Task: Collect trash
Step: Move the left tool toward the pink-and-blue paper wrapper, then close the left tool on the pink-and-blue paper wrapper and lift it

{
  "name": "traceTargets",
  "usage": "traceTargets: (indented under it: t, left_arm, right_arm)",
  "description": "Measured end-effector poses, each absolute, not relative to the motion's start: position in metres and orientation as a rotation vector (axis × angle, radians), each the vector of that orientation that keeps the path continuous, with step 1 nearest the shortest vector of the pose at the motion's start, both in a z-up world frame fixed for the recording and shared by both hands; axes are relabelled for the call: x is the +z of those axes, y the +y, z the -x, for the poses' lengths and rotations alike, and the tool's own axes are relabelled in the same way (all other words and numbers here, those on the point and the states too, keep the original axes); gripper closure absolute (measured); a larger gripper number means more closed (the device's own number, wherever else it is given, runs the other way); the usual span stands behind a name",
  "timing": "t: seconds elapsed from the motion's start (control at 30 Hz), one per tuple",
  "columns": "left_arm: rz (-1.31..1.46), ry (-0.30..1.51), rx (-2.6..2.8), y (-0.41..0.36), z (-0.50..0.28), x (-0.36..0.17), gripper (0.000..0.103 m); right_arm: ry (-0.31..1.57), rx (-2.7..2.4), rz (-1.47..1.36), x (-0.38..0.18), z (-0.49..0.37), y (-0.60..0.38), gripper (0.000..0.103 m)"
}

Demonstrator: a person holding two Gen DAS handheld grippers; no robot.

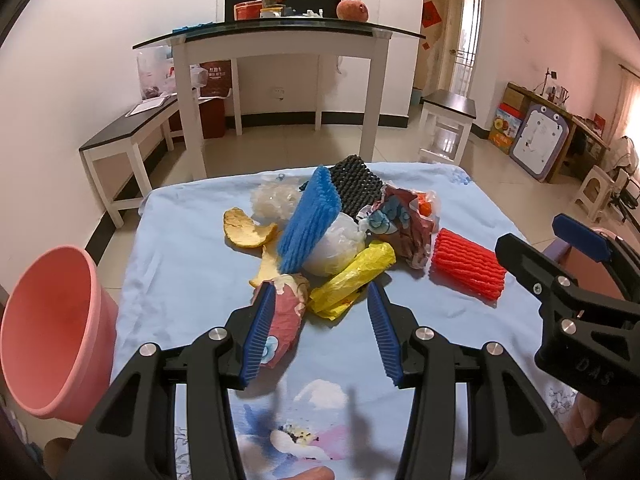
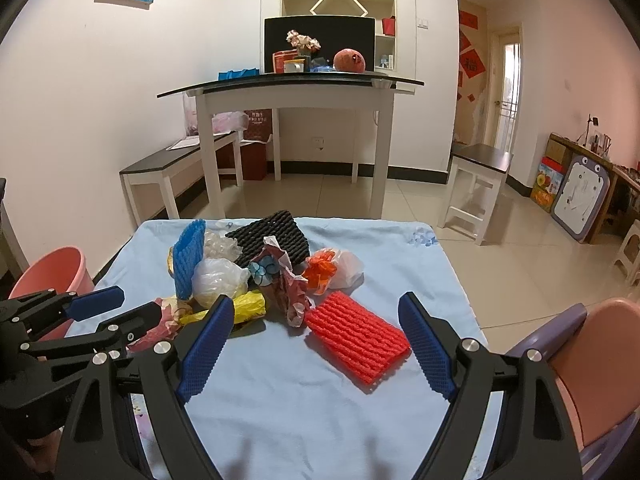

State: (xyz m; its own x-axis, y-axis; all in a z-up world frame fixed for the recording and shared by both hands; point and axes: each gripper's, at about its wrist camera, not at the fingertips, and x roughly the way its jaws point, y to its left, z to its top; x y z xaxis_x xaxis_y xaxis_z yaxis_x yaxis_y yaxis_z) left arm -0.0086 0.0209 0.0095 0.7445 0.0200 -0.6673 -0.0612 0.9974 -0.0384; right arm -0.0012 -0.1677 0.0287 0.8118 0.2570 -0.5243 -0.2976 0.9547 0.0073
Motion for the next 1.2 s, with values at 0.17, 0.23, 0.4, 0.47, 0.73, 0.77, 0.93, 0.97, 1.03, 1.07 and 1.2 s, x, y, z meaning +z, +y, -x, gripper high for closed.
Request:
traceTargets:
  t: [0.17,0.23,0.4,0.47,0.73,0.77,0.93,0.97,1.03,1.07,1.2]
  left_arm:
    - [0.06,0.731,0.045,0.022,0.009,0.009,0.054]
    - [0.059,0.731,0.046,0.022,0.009,0.008,0.054]
    - [0.055,0.739,0.051,0.024,0.009,0.006,0.054]
    - [0.054,0.745,0.058,0.026,0.009,0.005,0.054]
    - [0.052,0.771,0.091,0.028,0.001,0.001,0.054]
    - [0.054,0.774,0.095,0.028,0.0,0.0,0.054]
    - [0.064,0.792,0.111,0.027,-0.009,-0.002,0.054]
    - [0.066,0.794,0.113,0.026,-0.01,-0.003,0.054]
    - [0.067,0.8,0.115,0.025,-0.012,-0.004,0.054]
    - [0.069,0.801,0.115,0.025,-0.012,-0.005,0.054]
    - [0.065,0.807,0.116,0.022,-0.013,-0.007,0.054]
  right_arm:
    - [0.552,0.297,0.079,0.027,0.001,-0.167,0.021]
    - [0.554,0.299,0.077,0.027,0.002,-0.166,0.021]
    - [0.558,0.304,0.074,0.025,0.002,-0.163,0.021]
    - [0.563,0.313,0.069,0.023,0.0,-0.162,0.021]
    - [0.578,0.348,0.057,0.019,-0.014,-0.165,0.022]
    - [0.58,0.352,0.056,0.019,-0.016,-0.166,0.022]
    - [0.599,0.372,0.041,0.016,-0.027,-0.17,0.024]
    - [0.603,0.375,0.037,0.016,-0.029,-0.171,0.024]
    - [0.612,0.384,0.031,0.015,-0.031,-0.173,0.024]
    - [0.614,0.388,0.029,0.014,-0.032,-0.174,0.024]
    - [0.619,0.405,0.03,0.013,-0.036,-0.176,0.025]
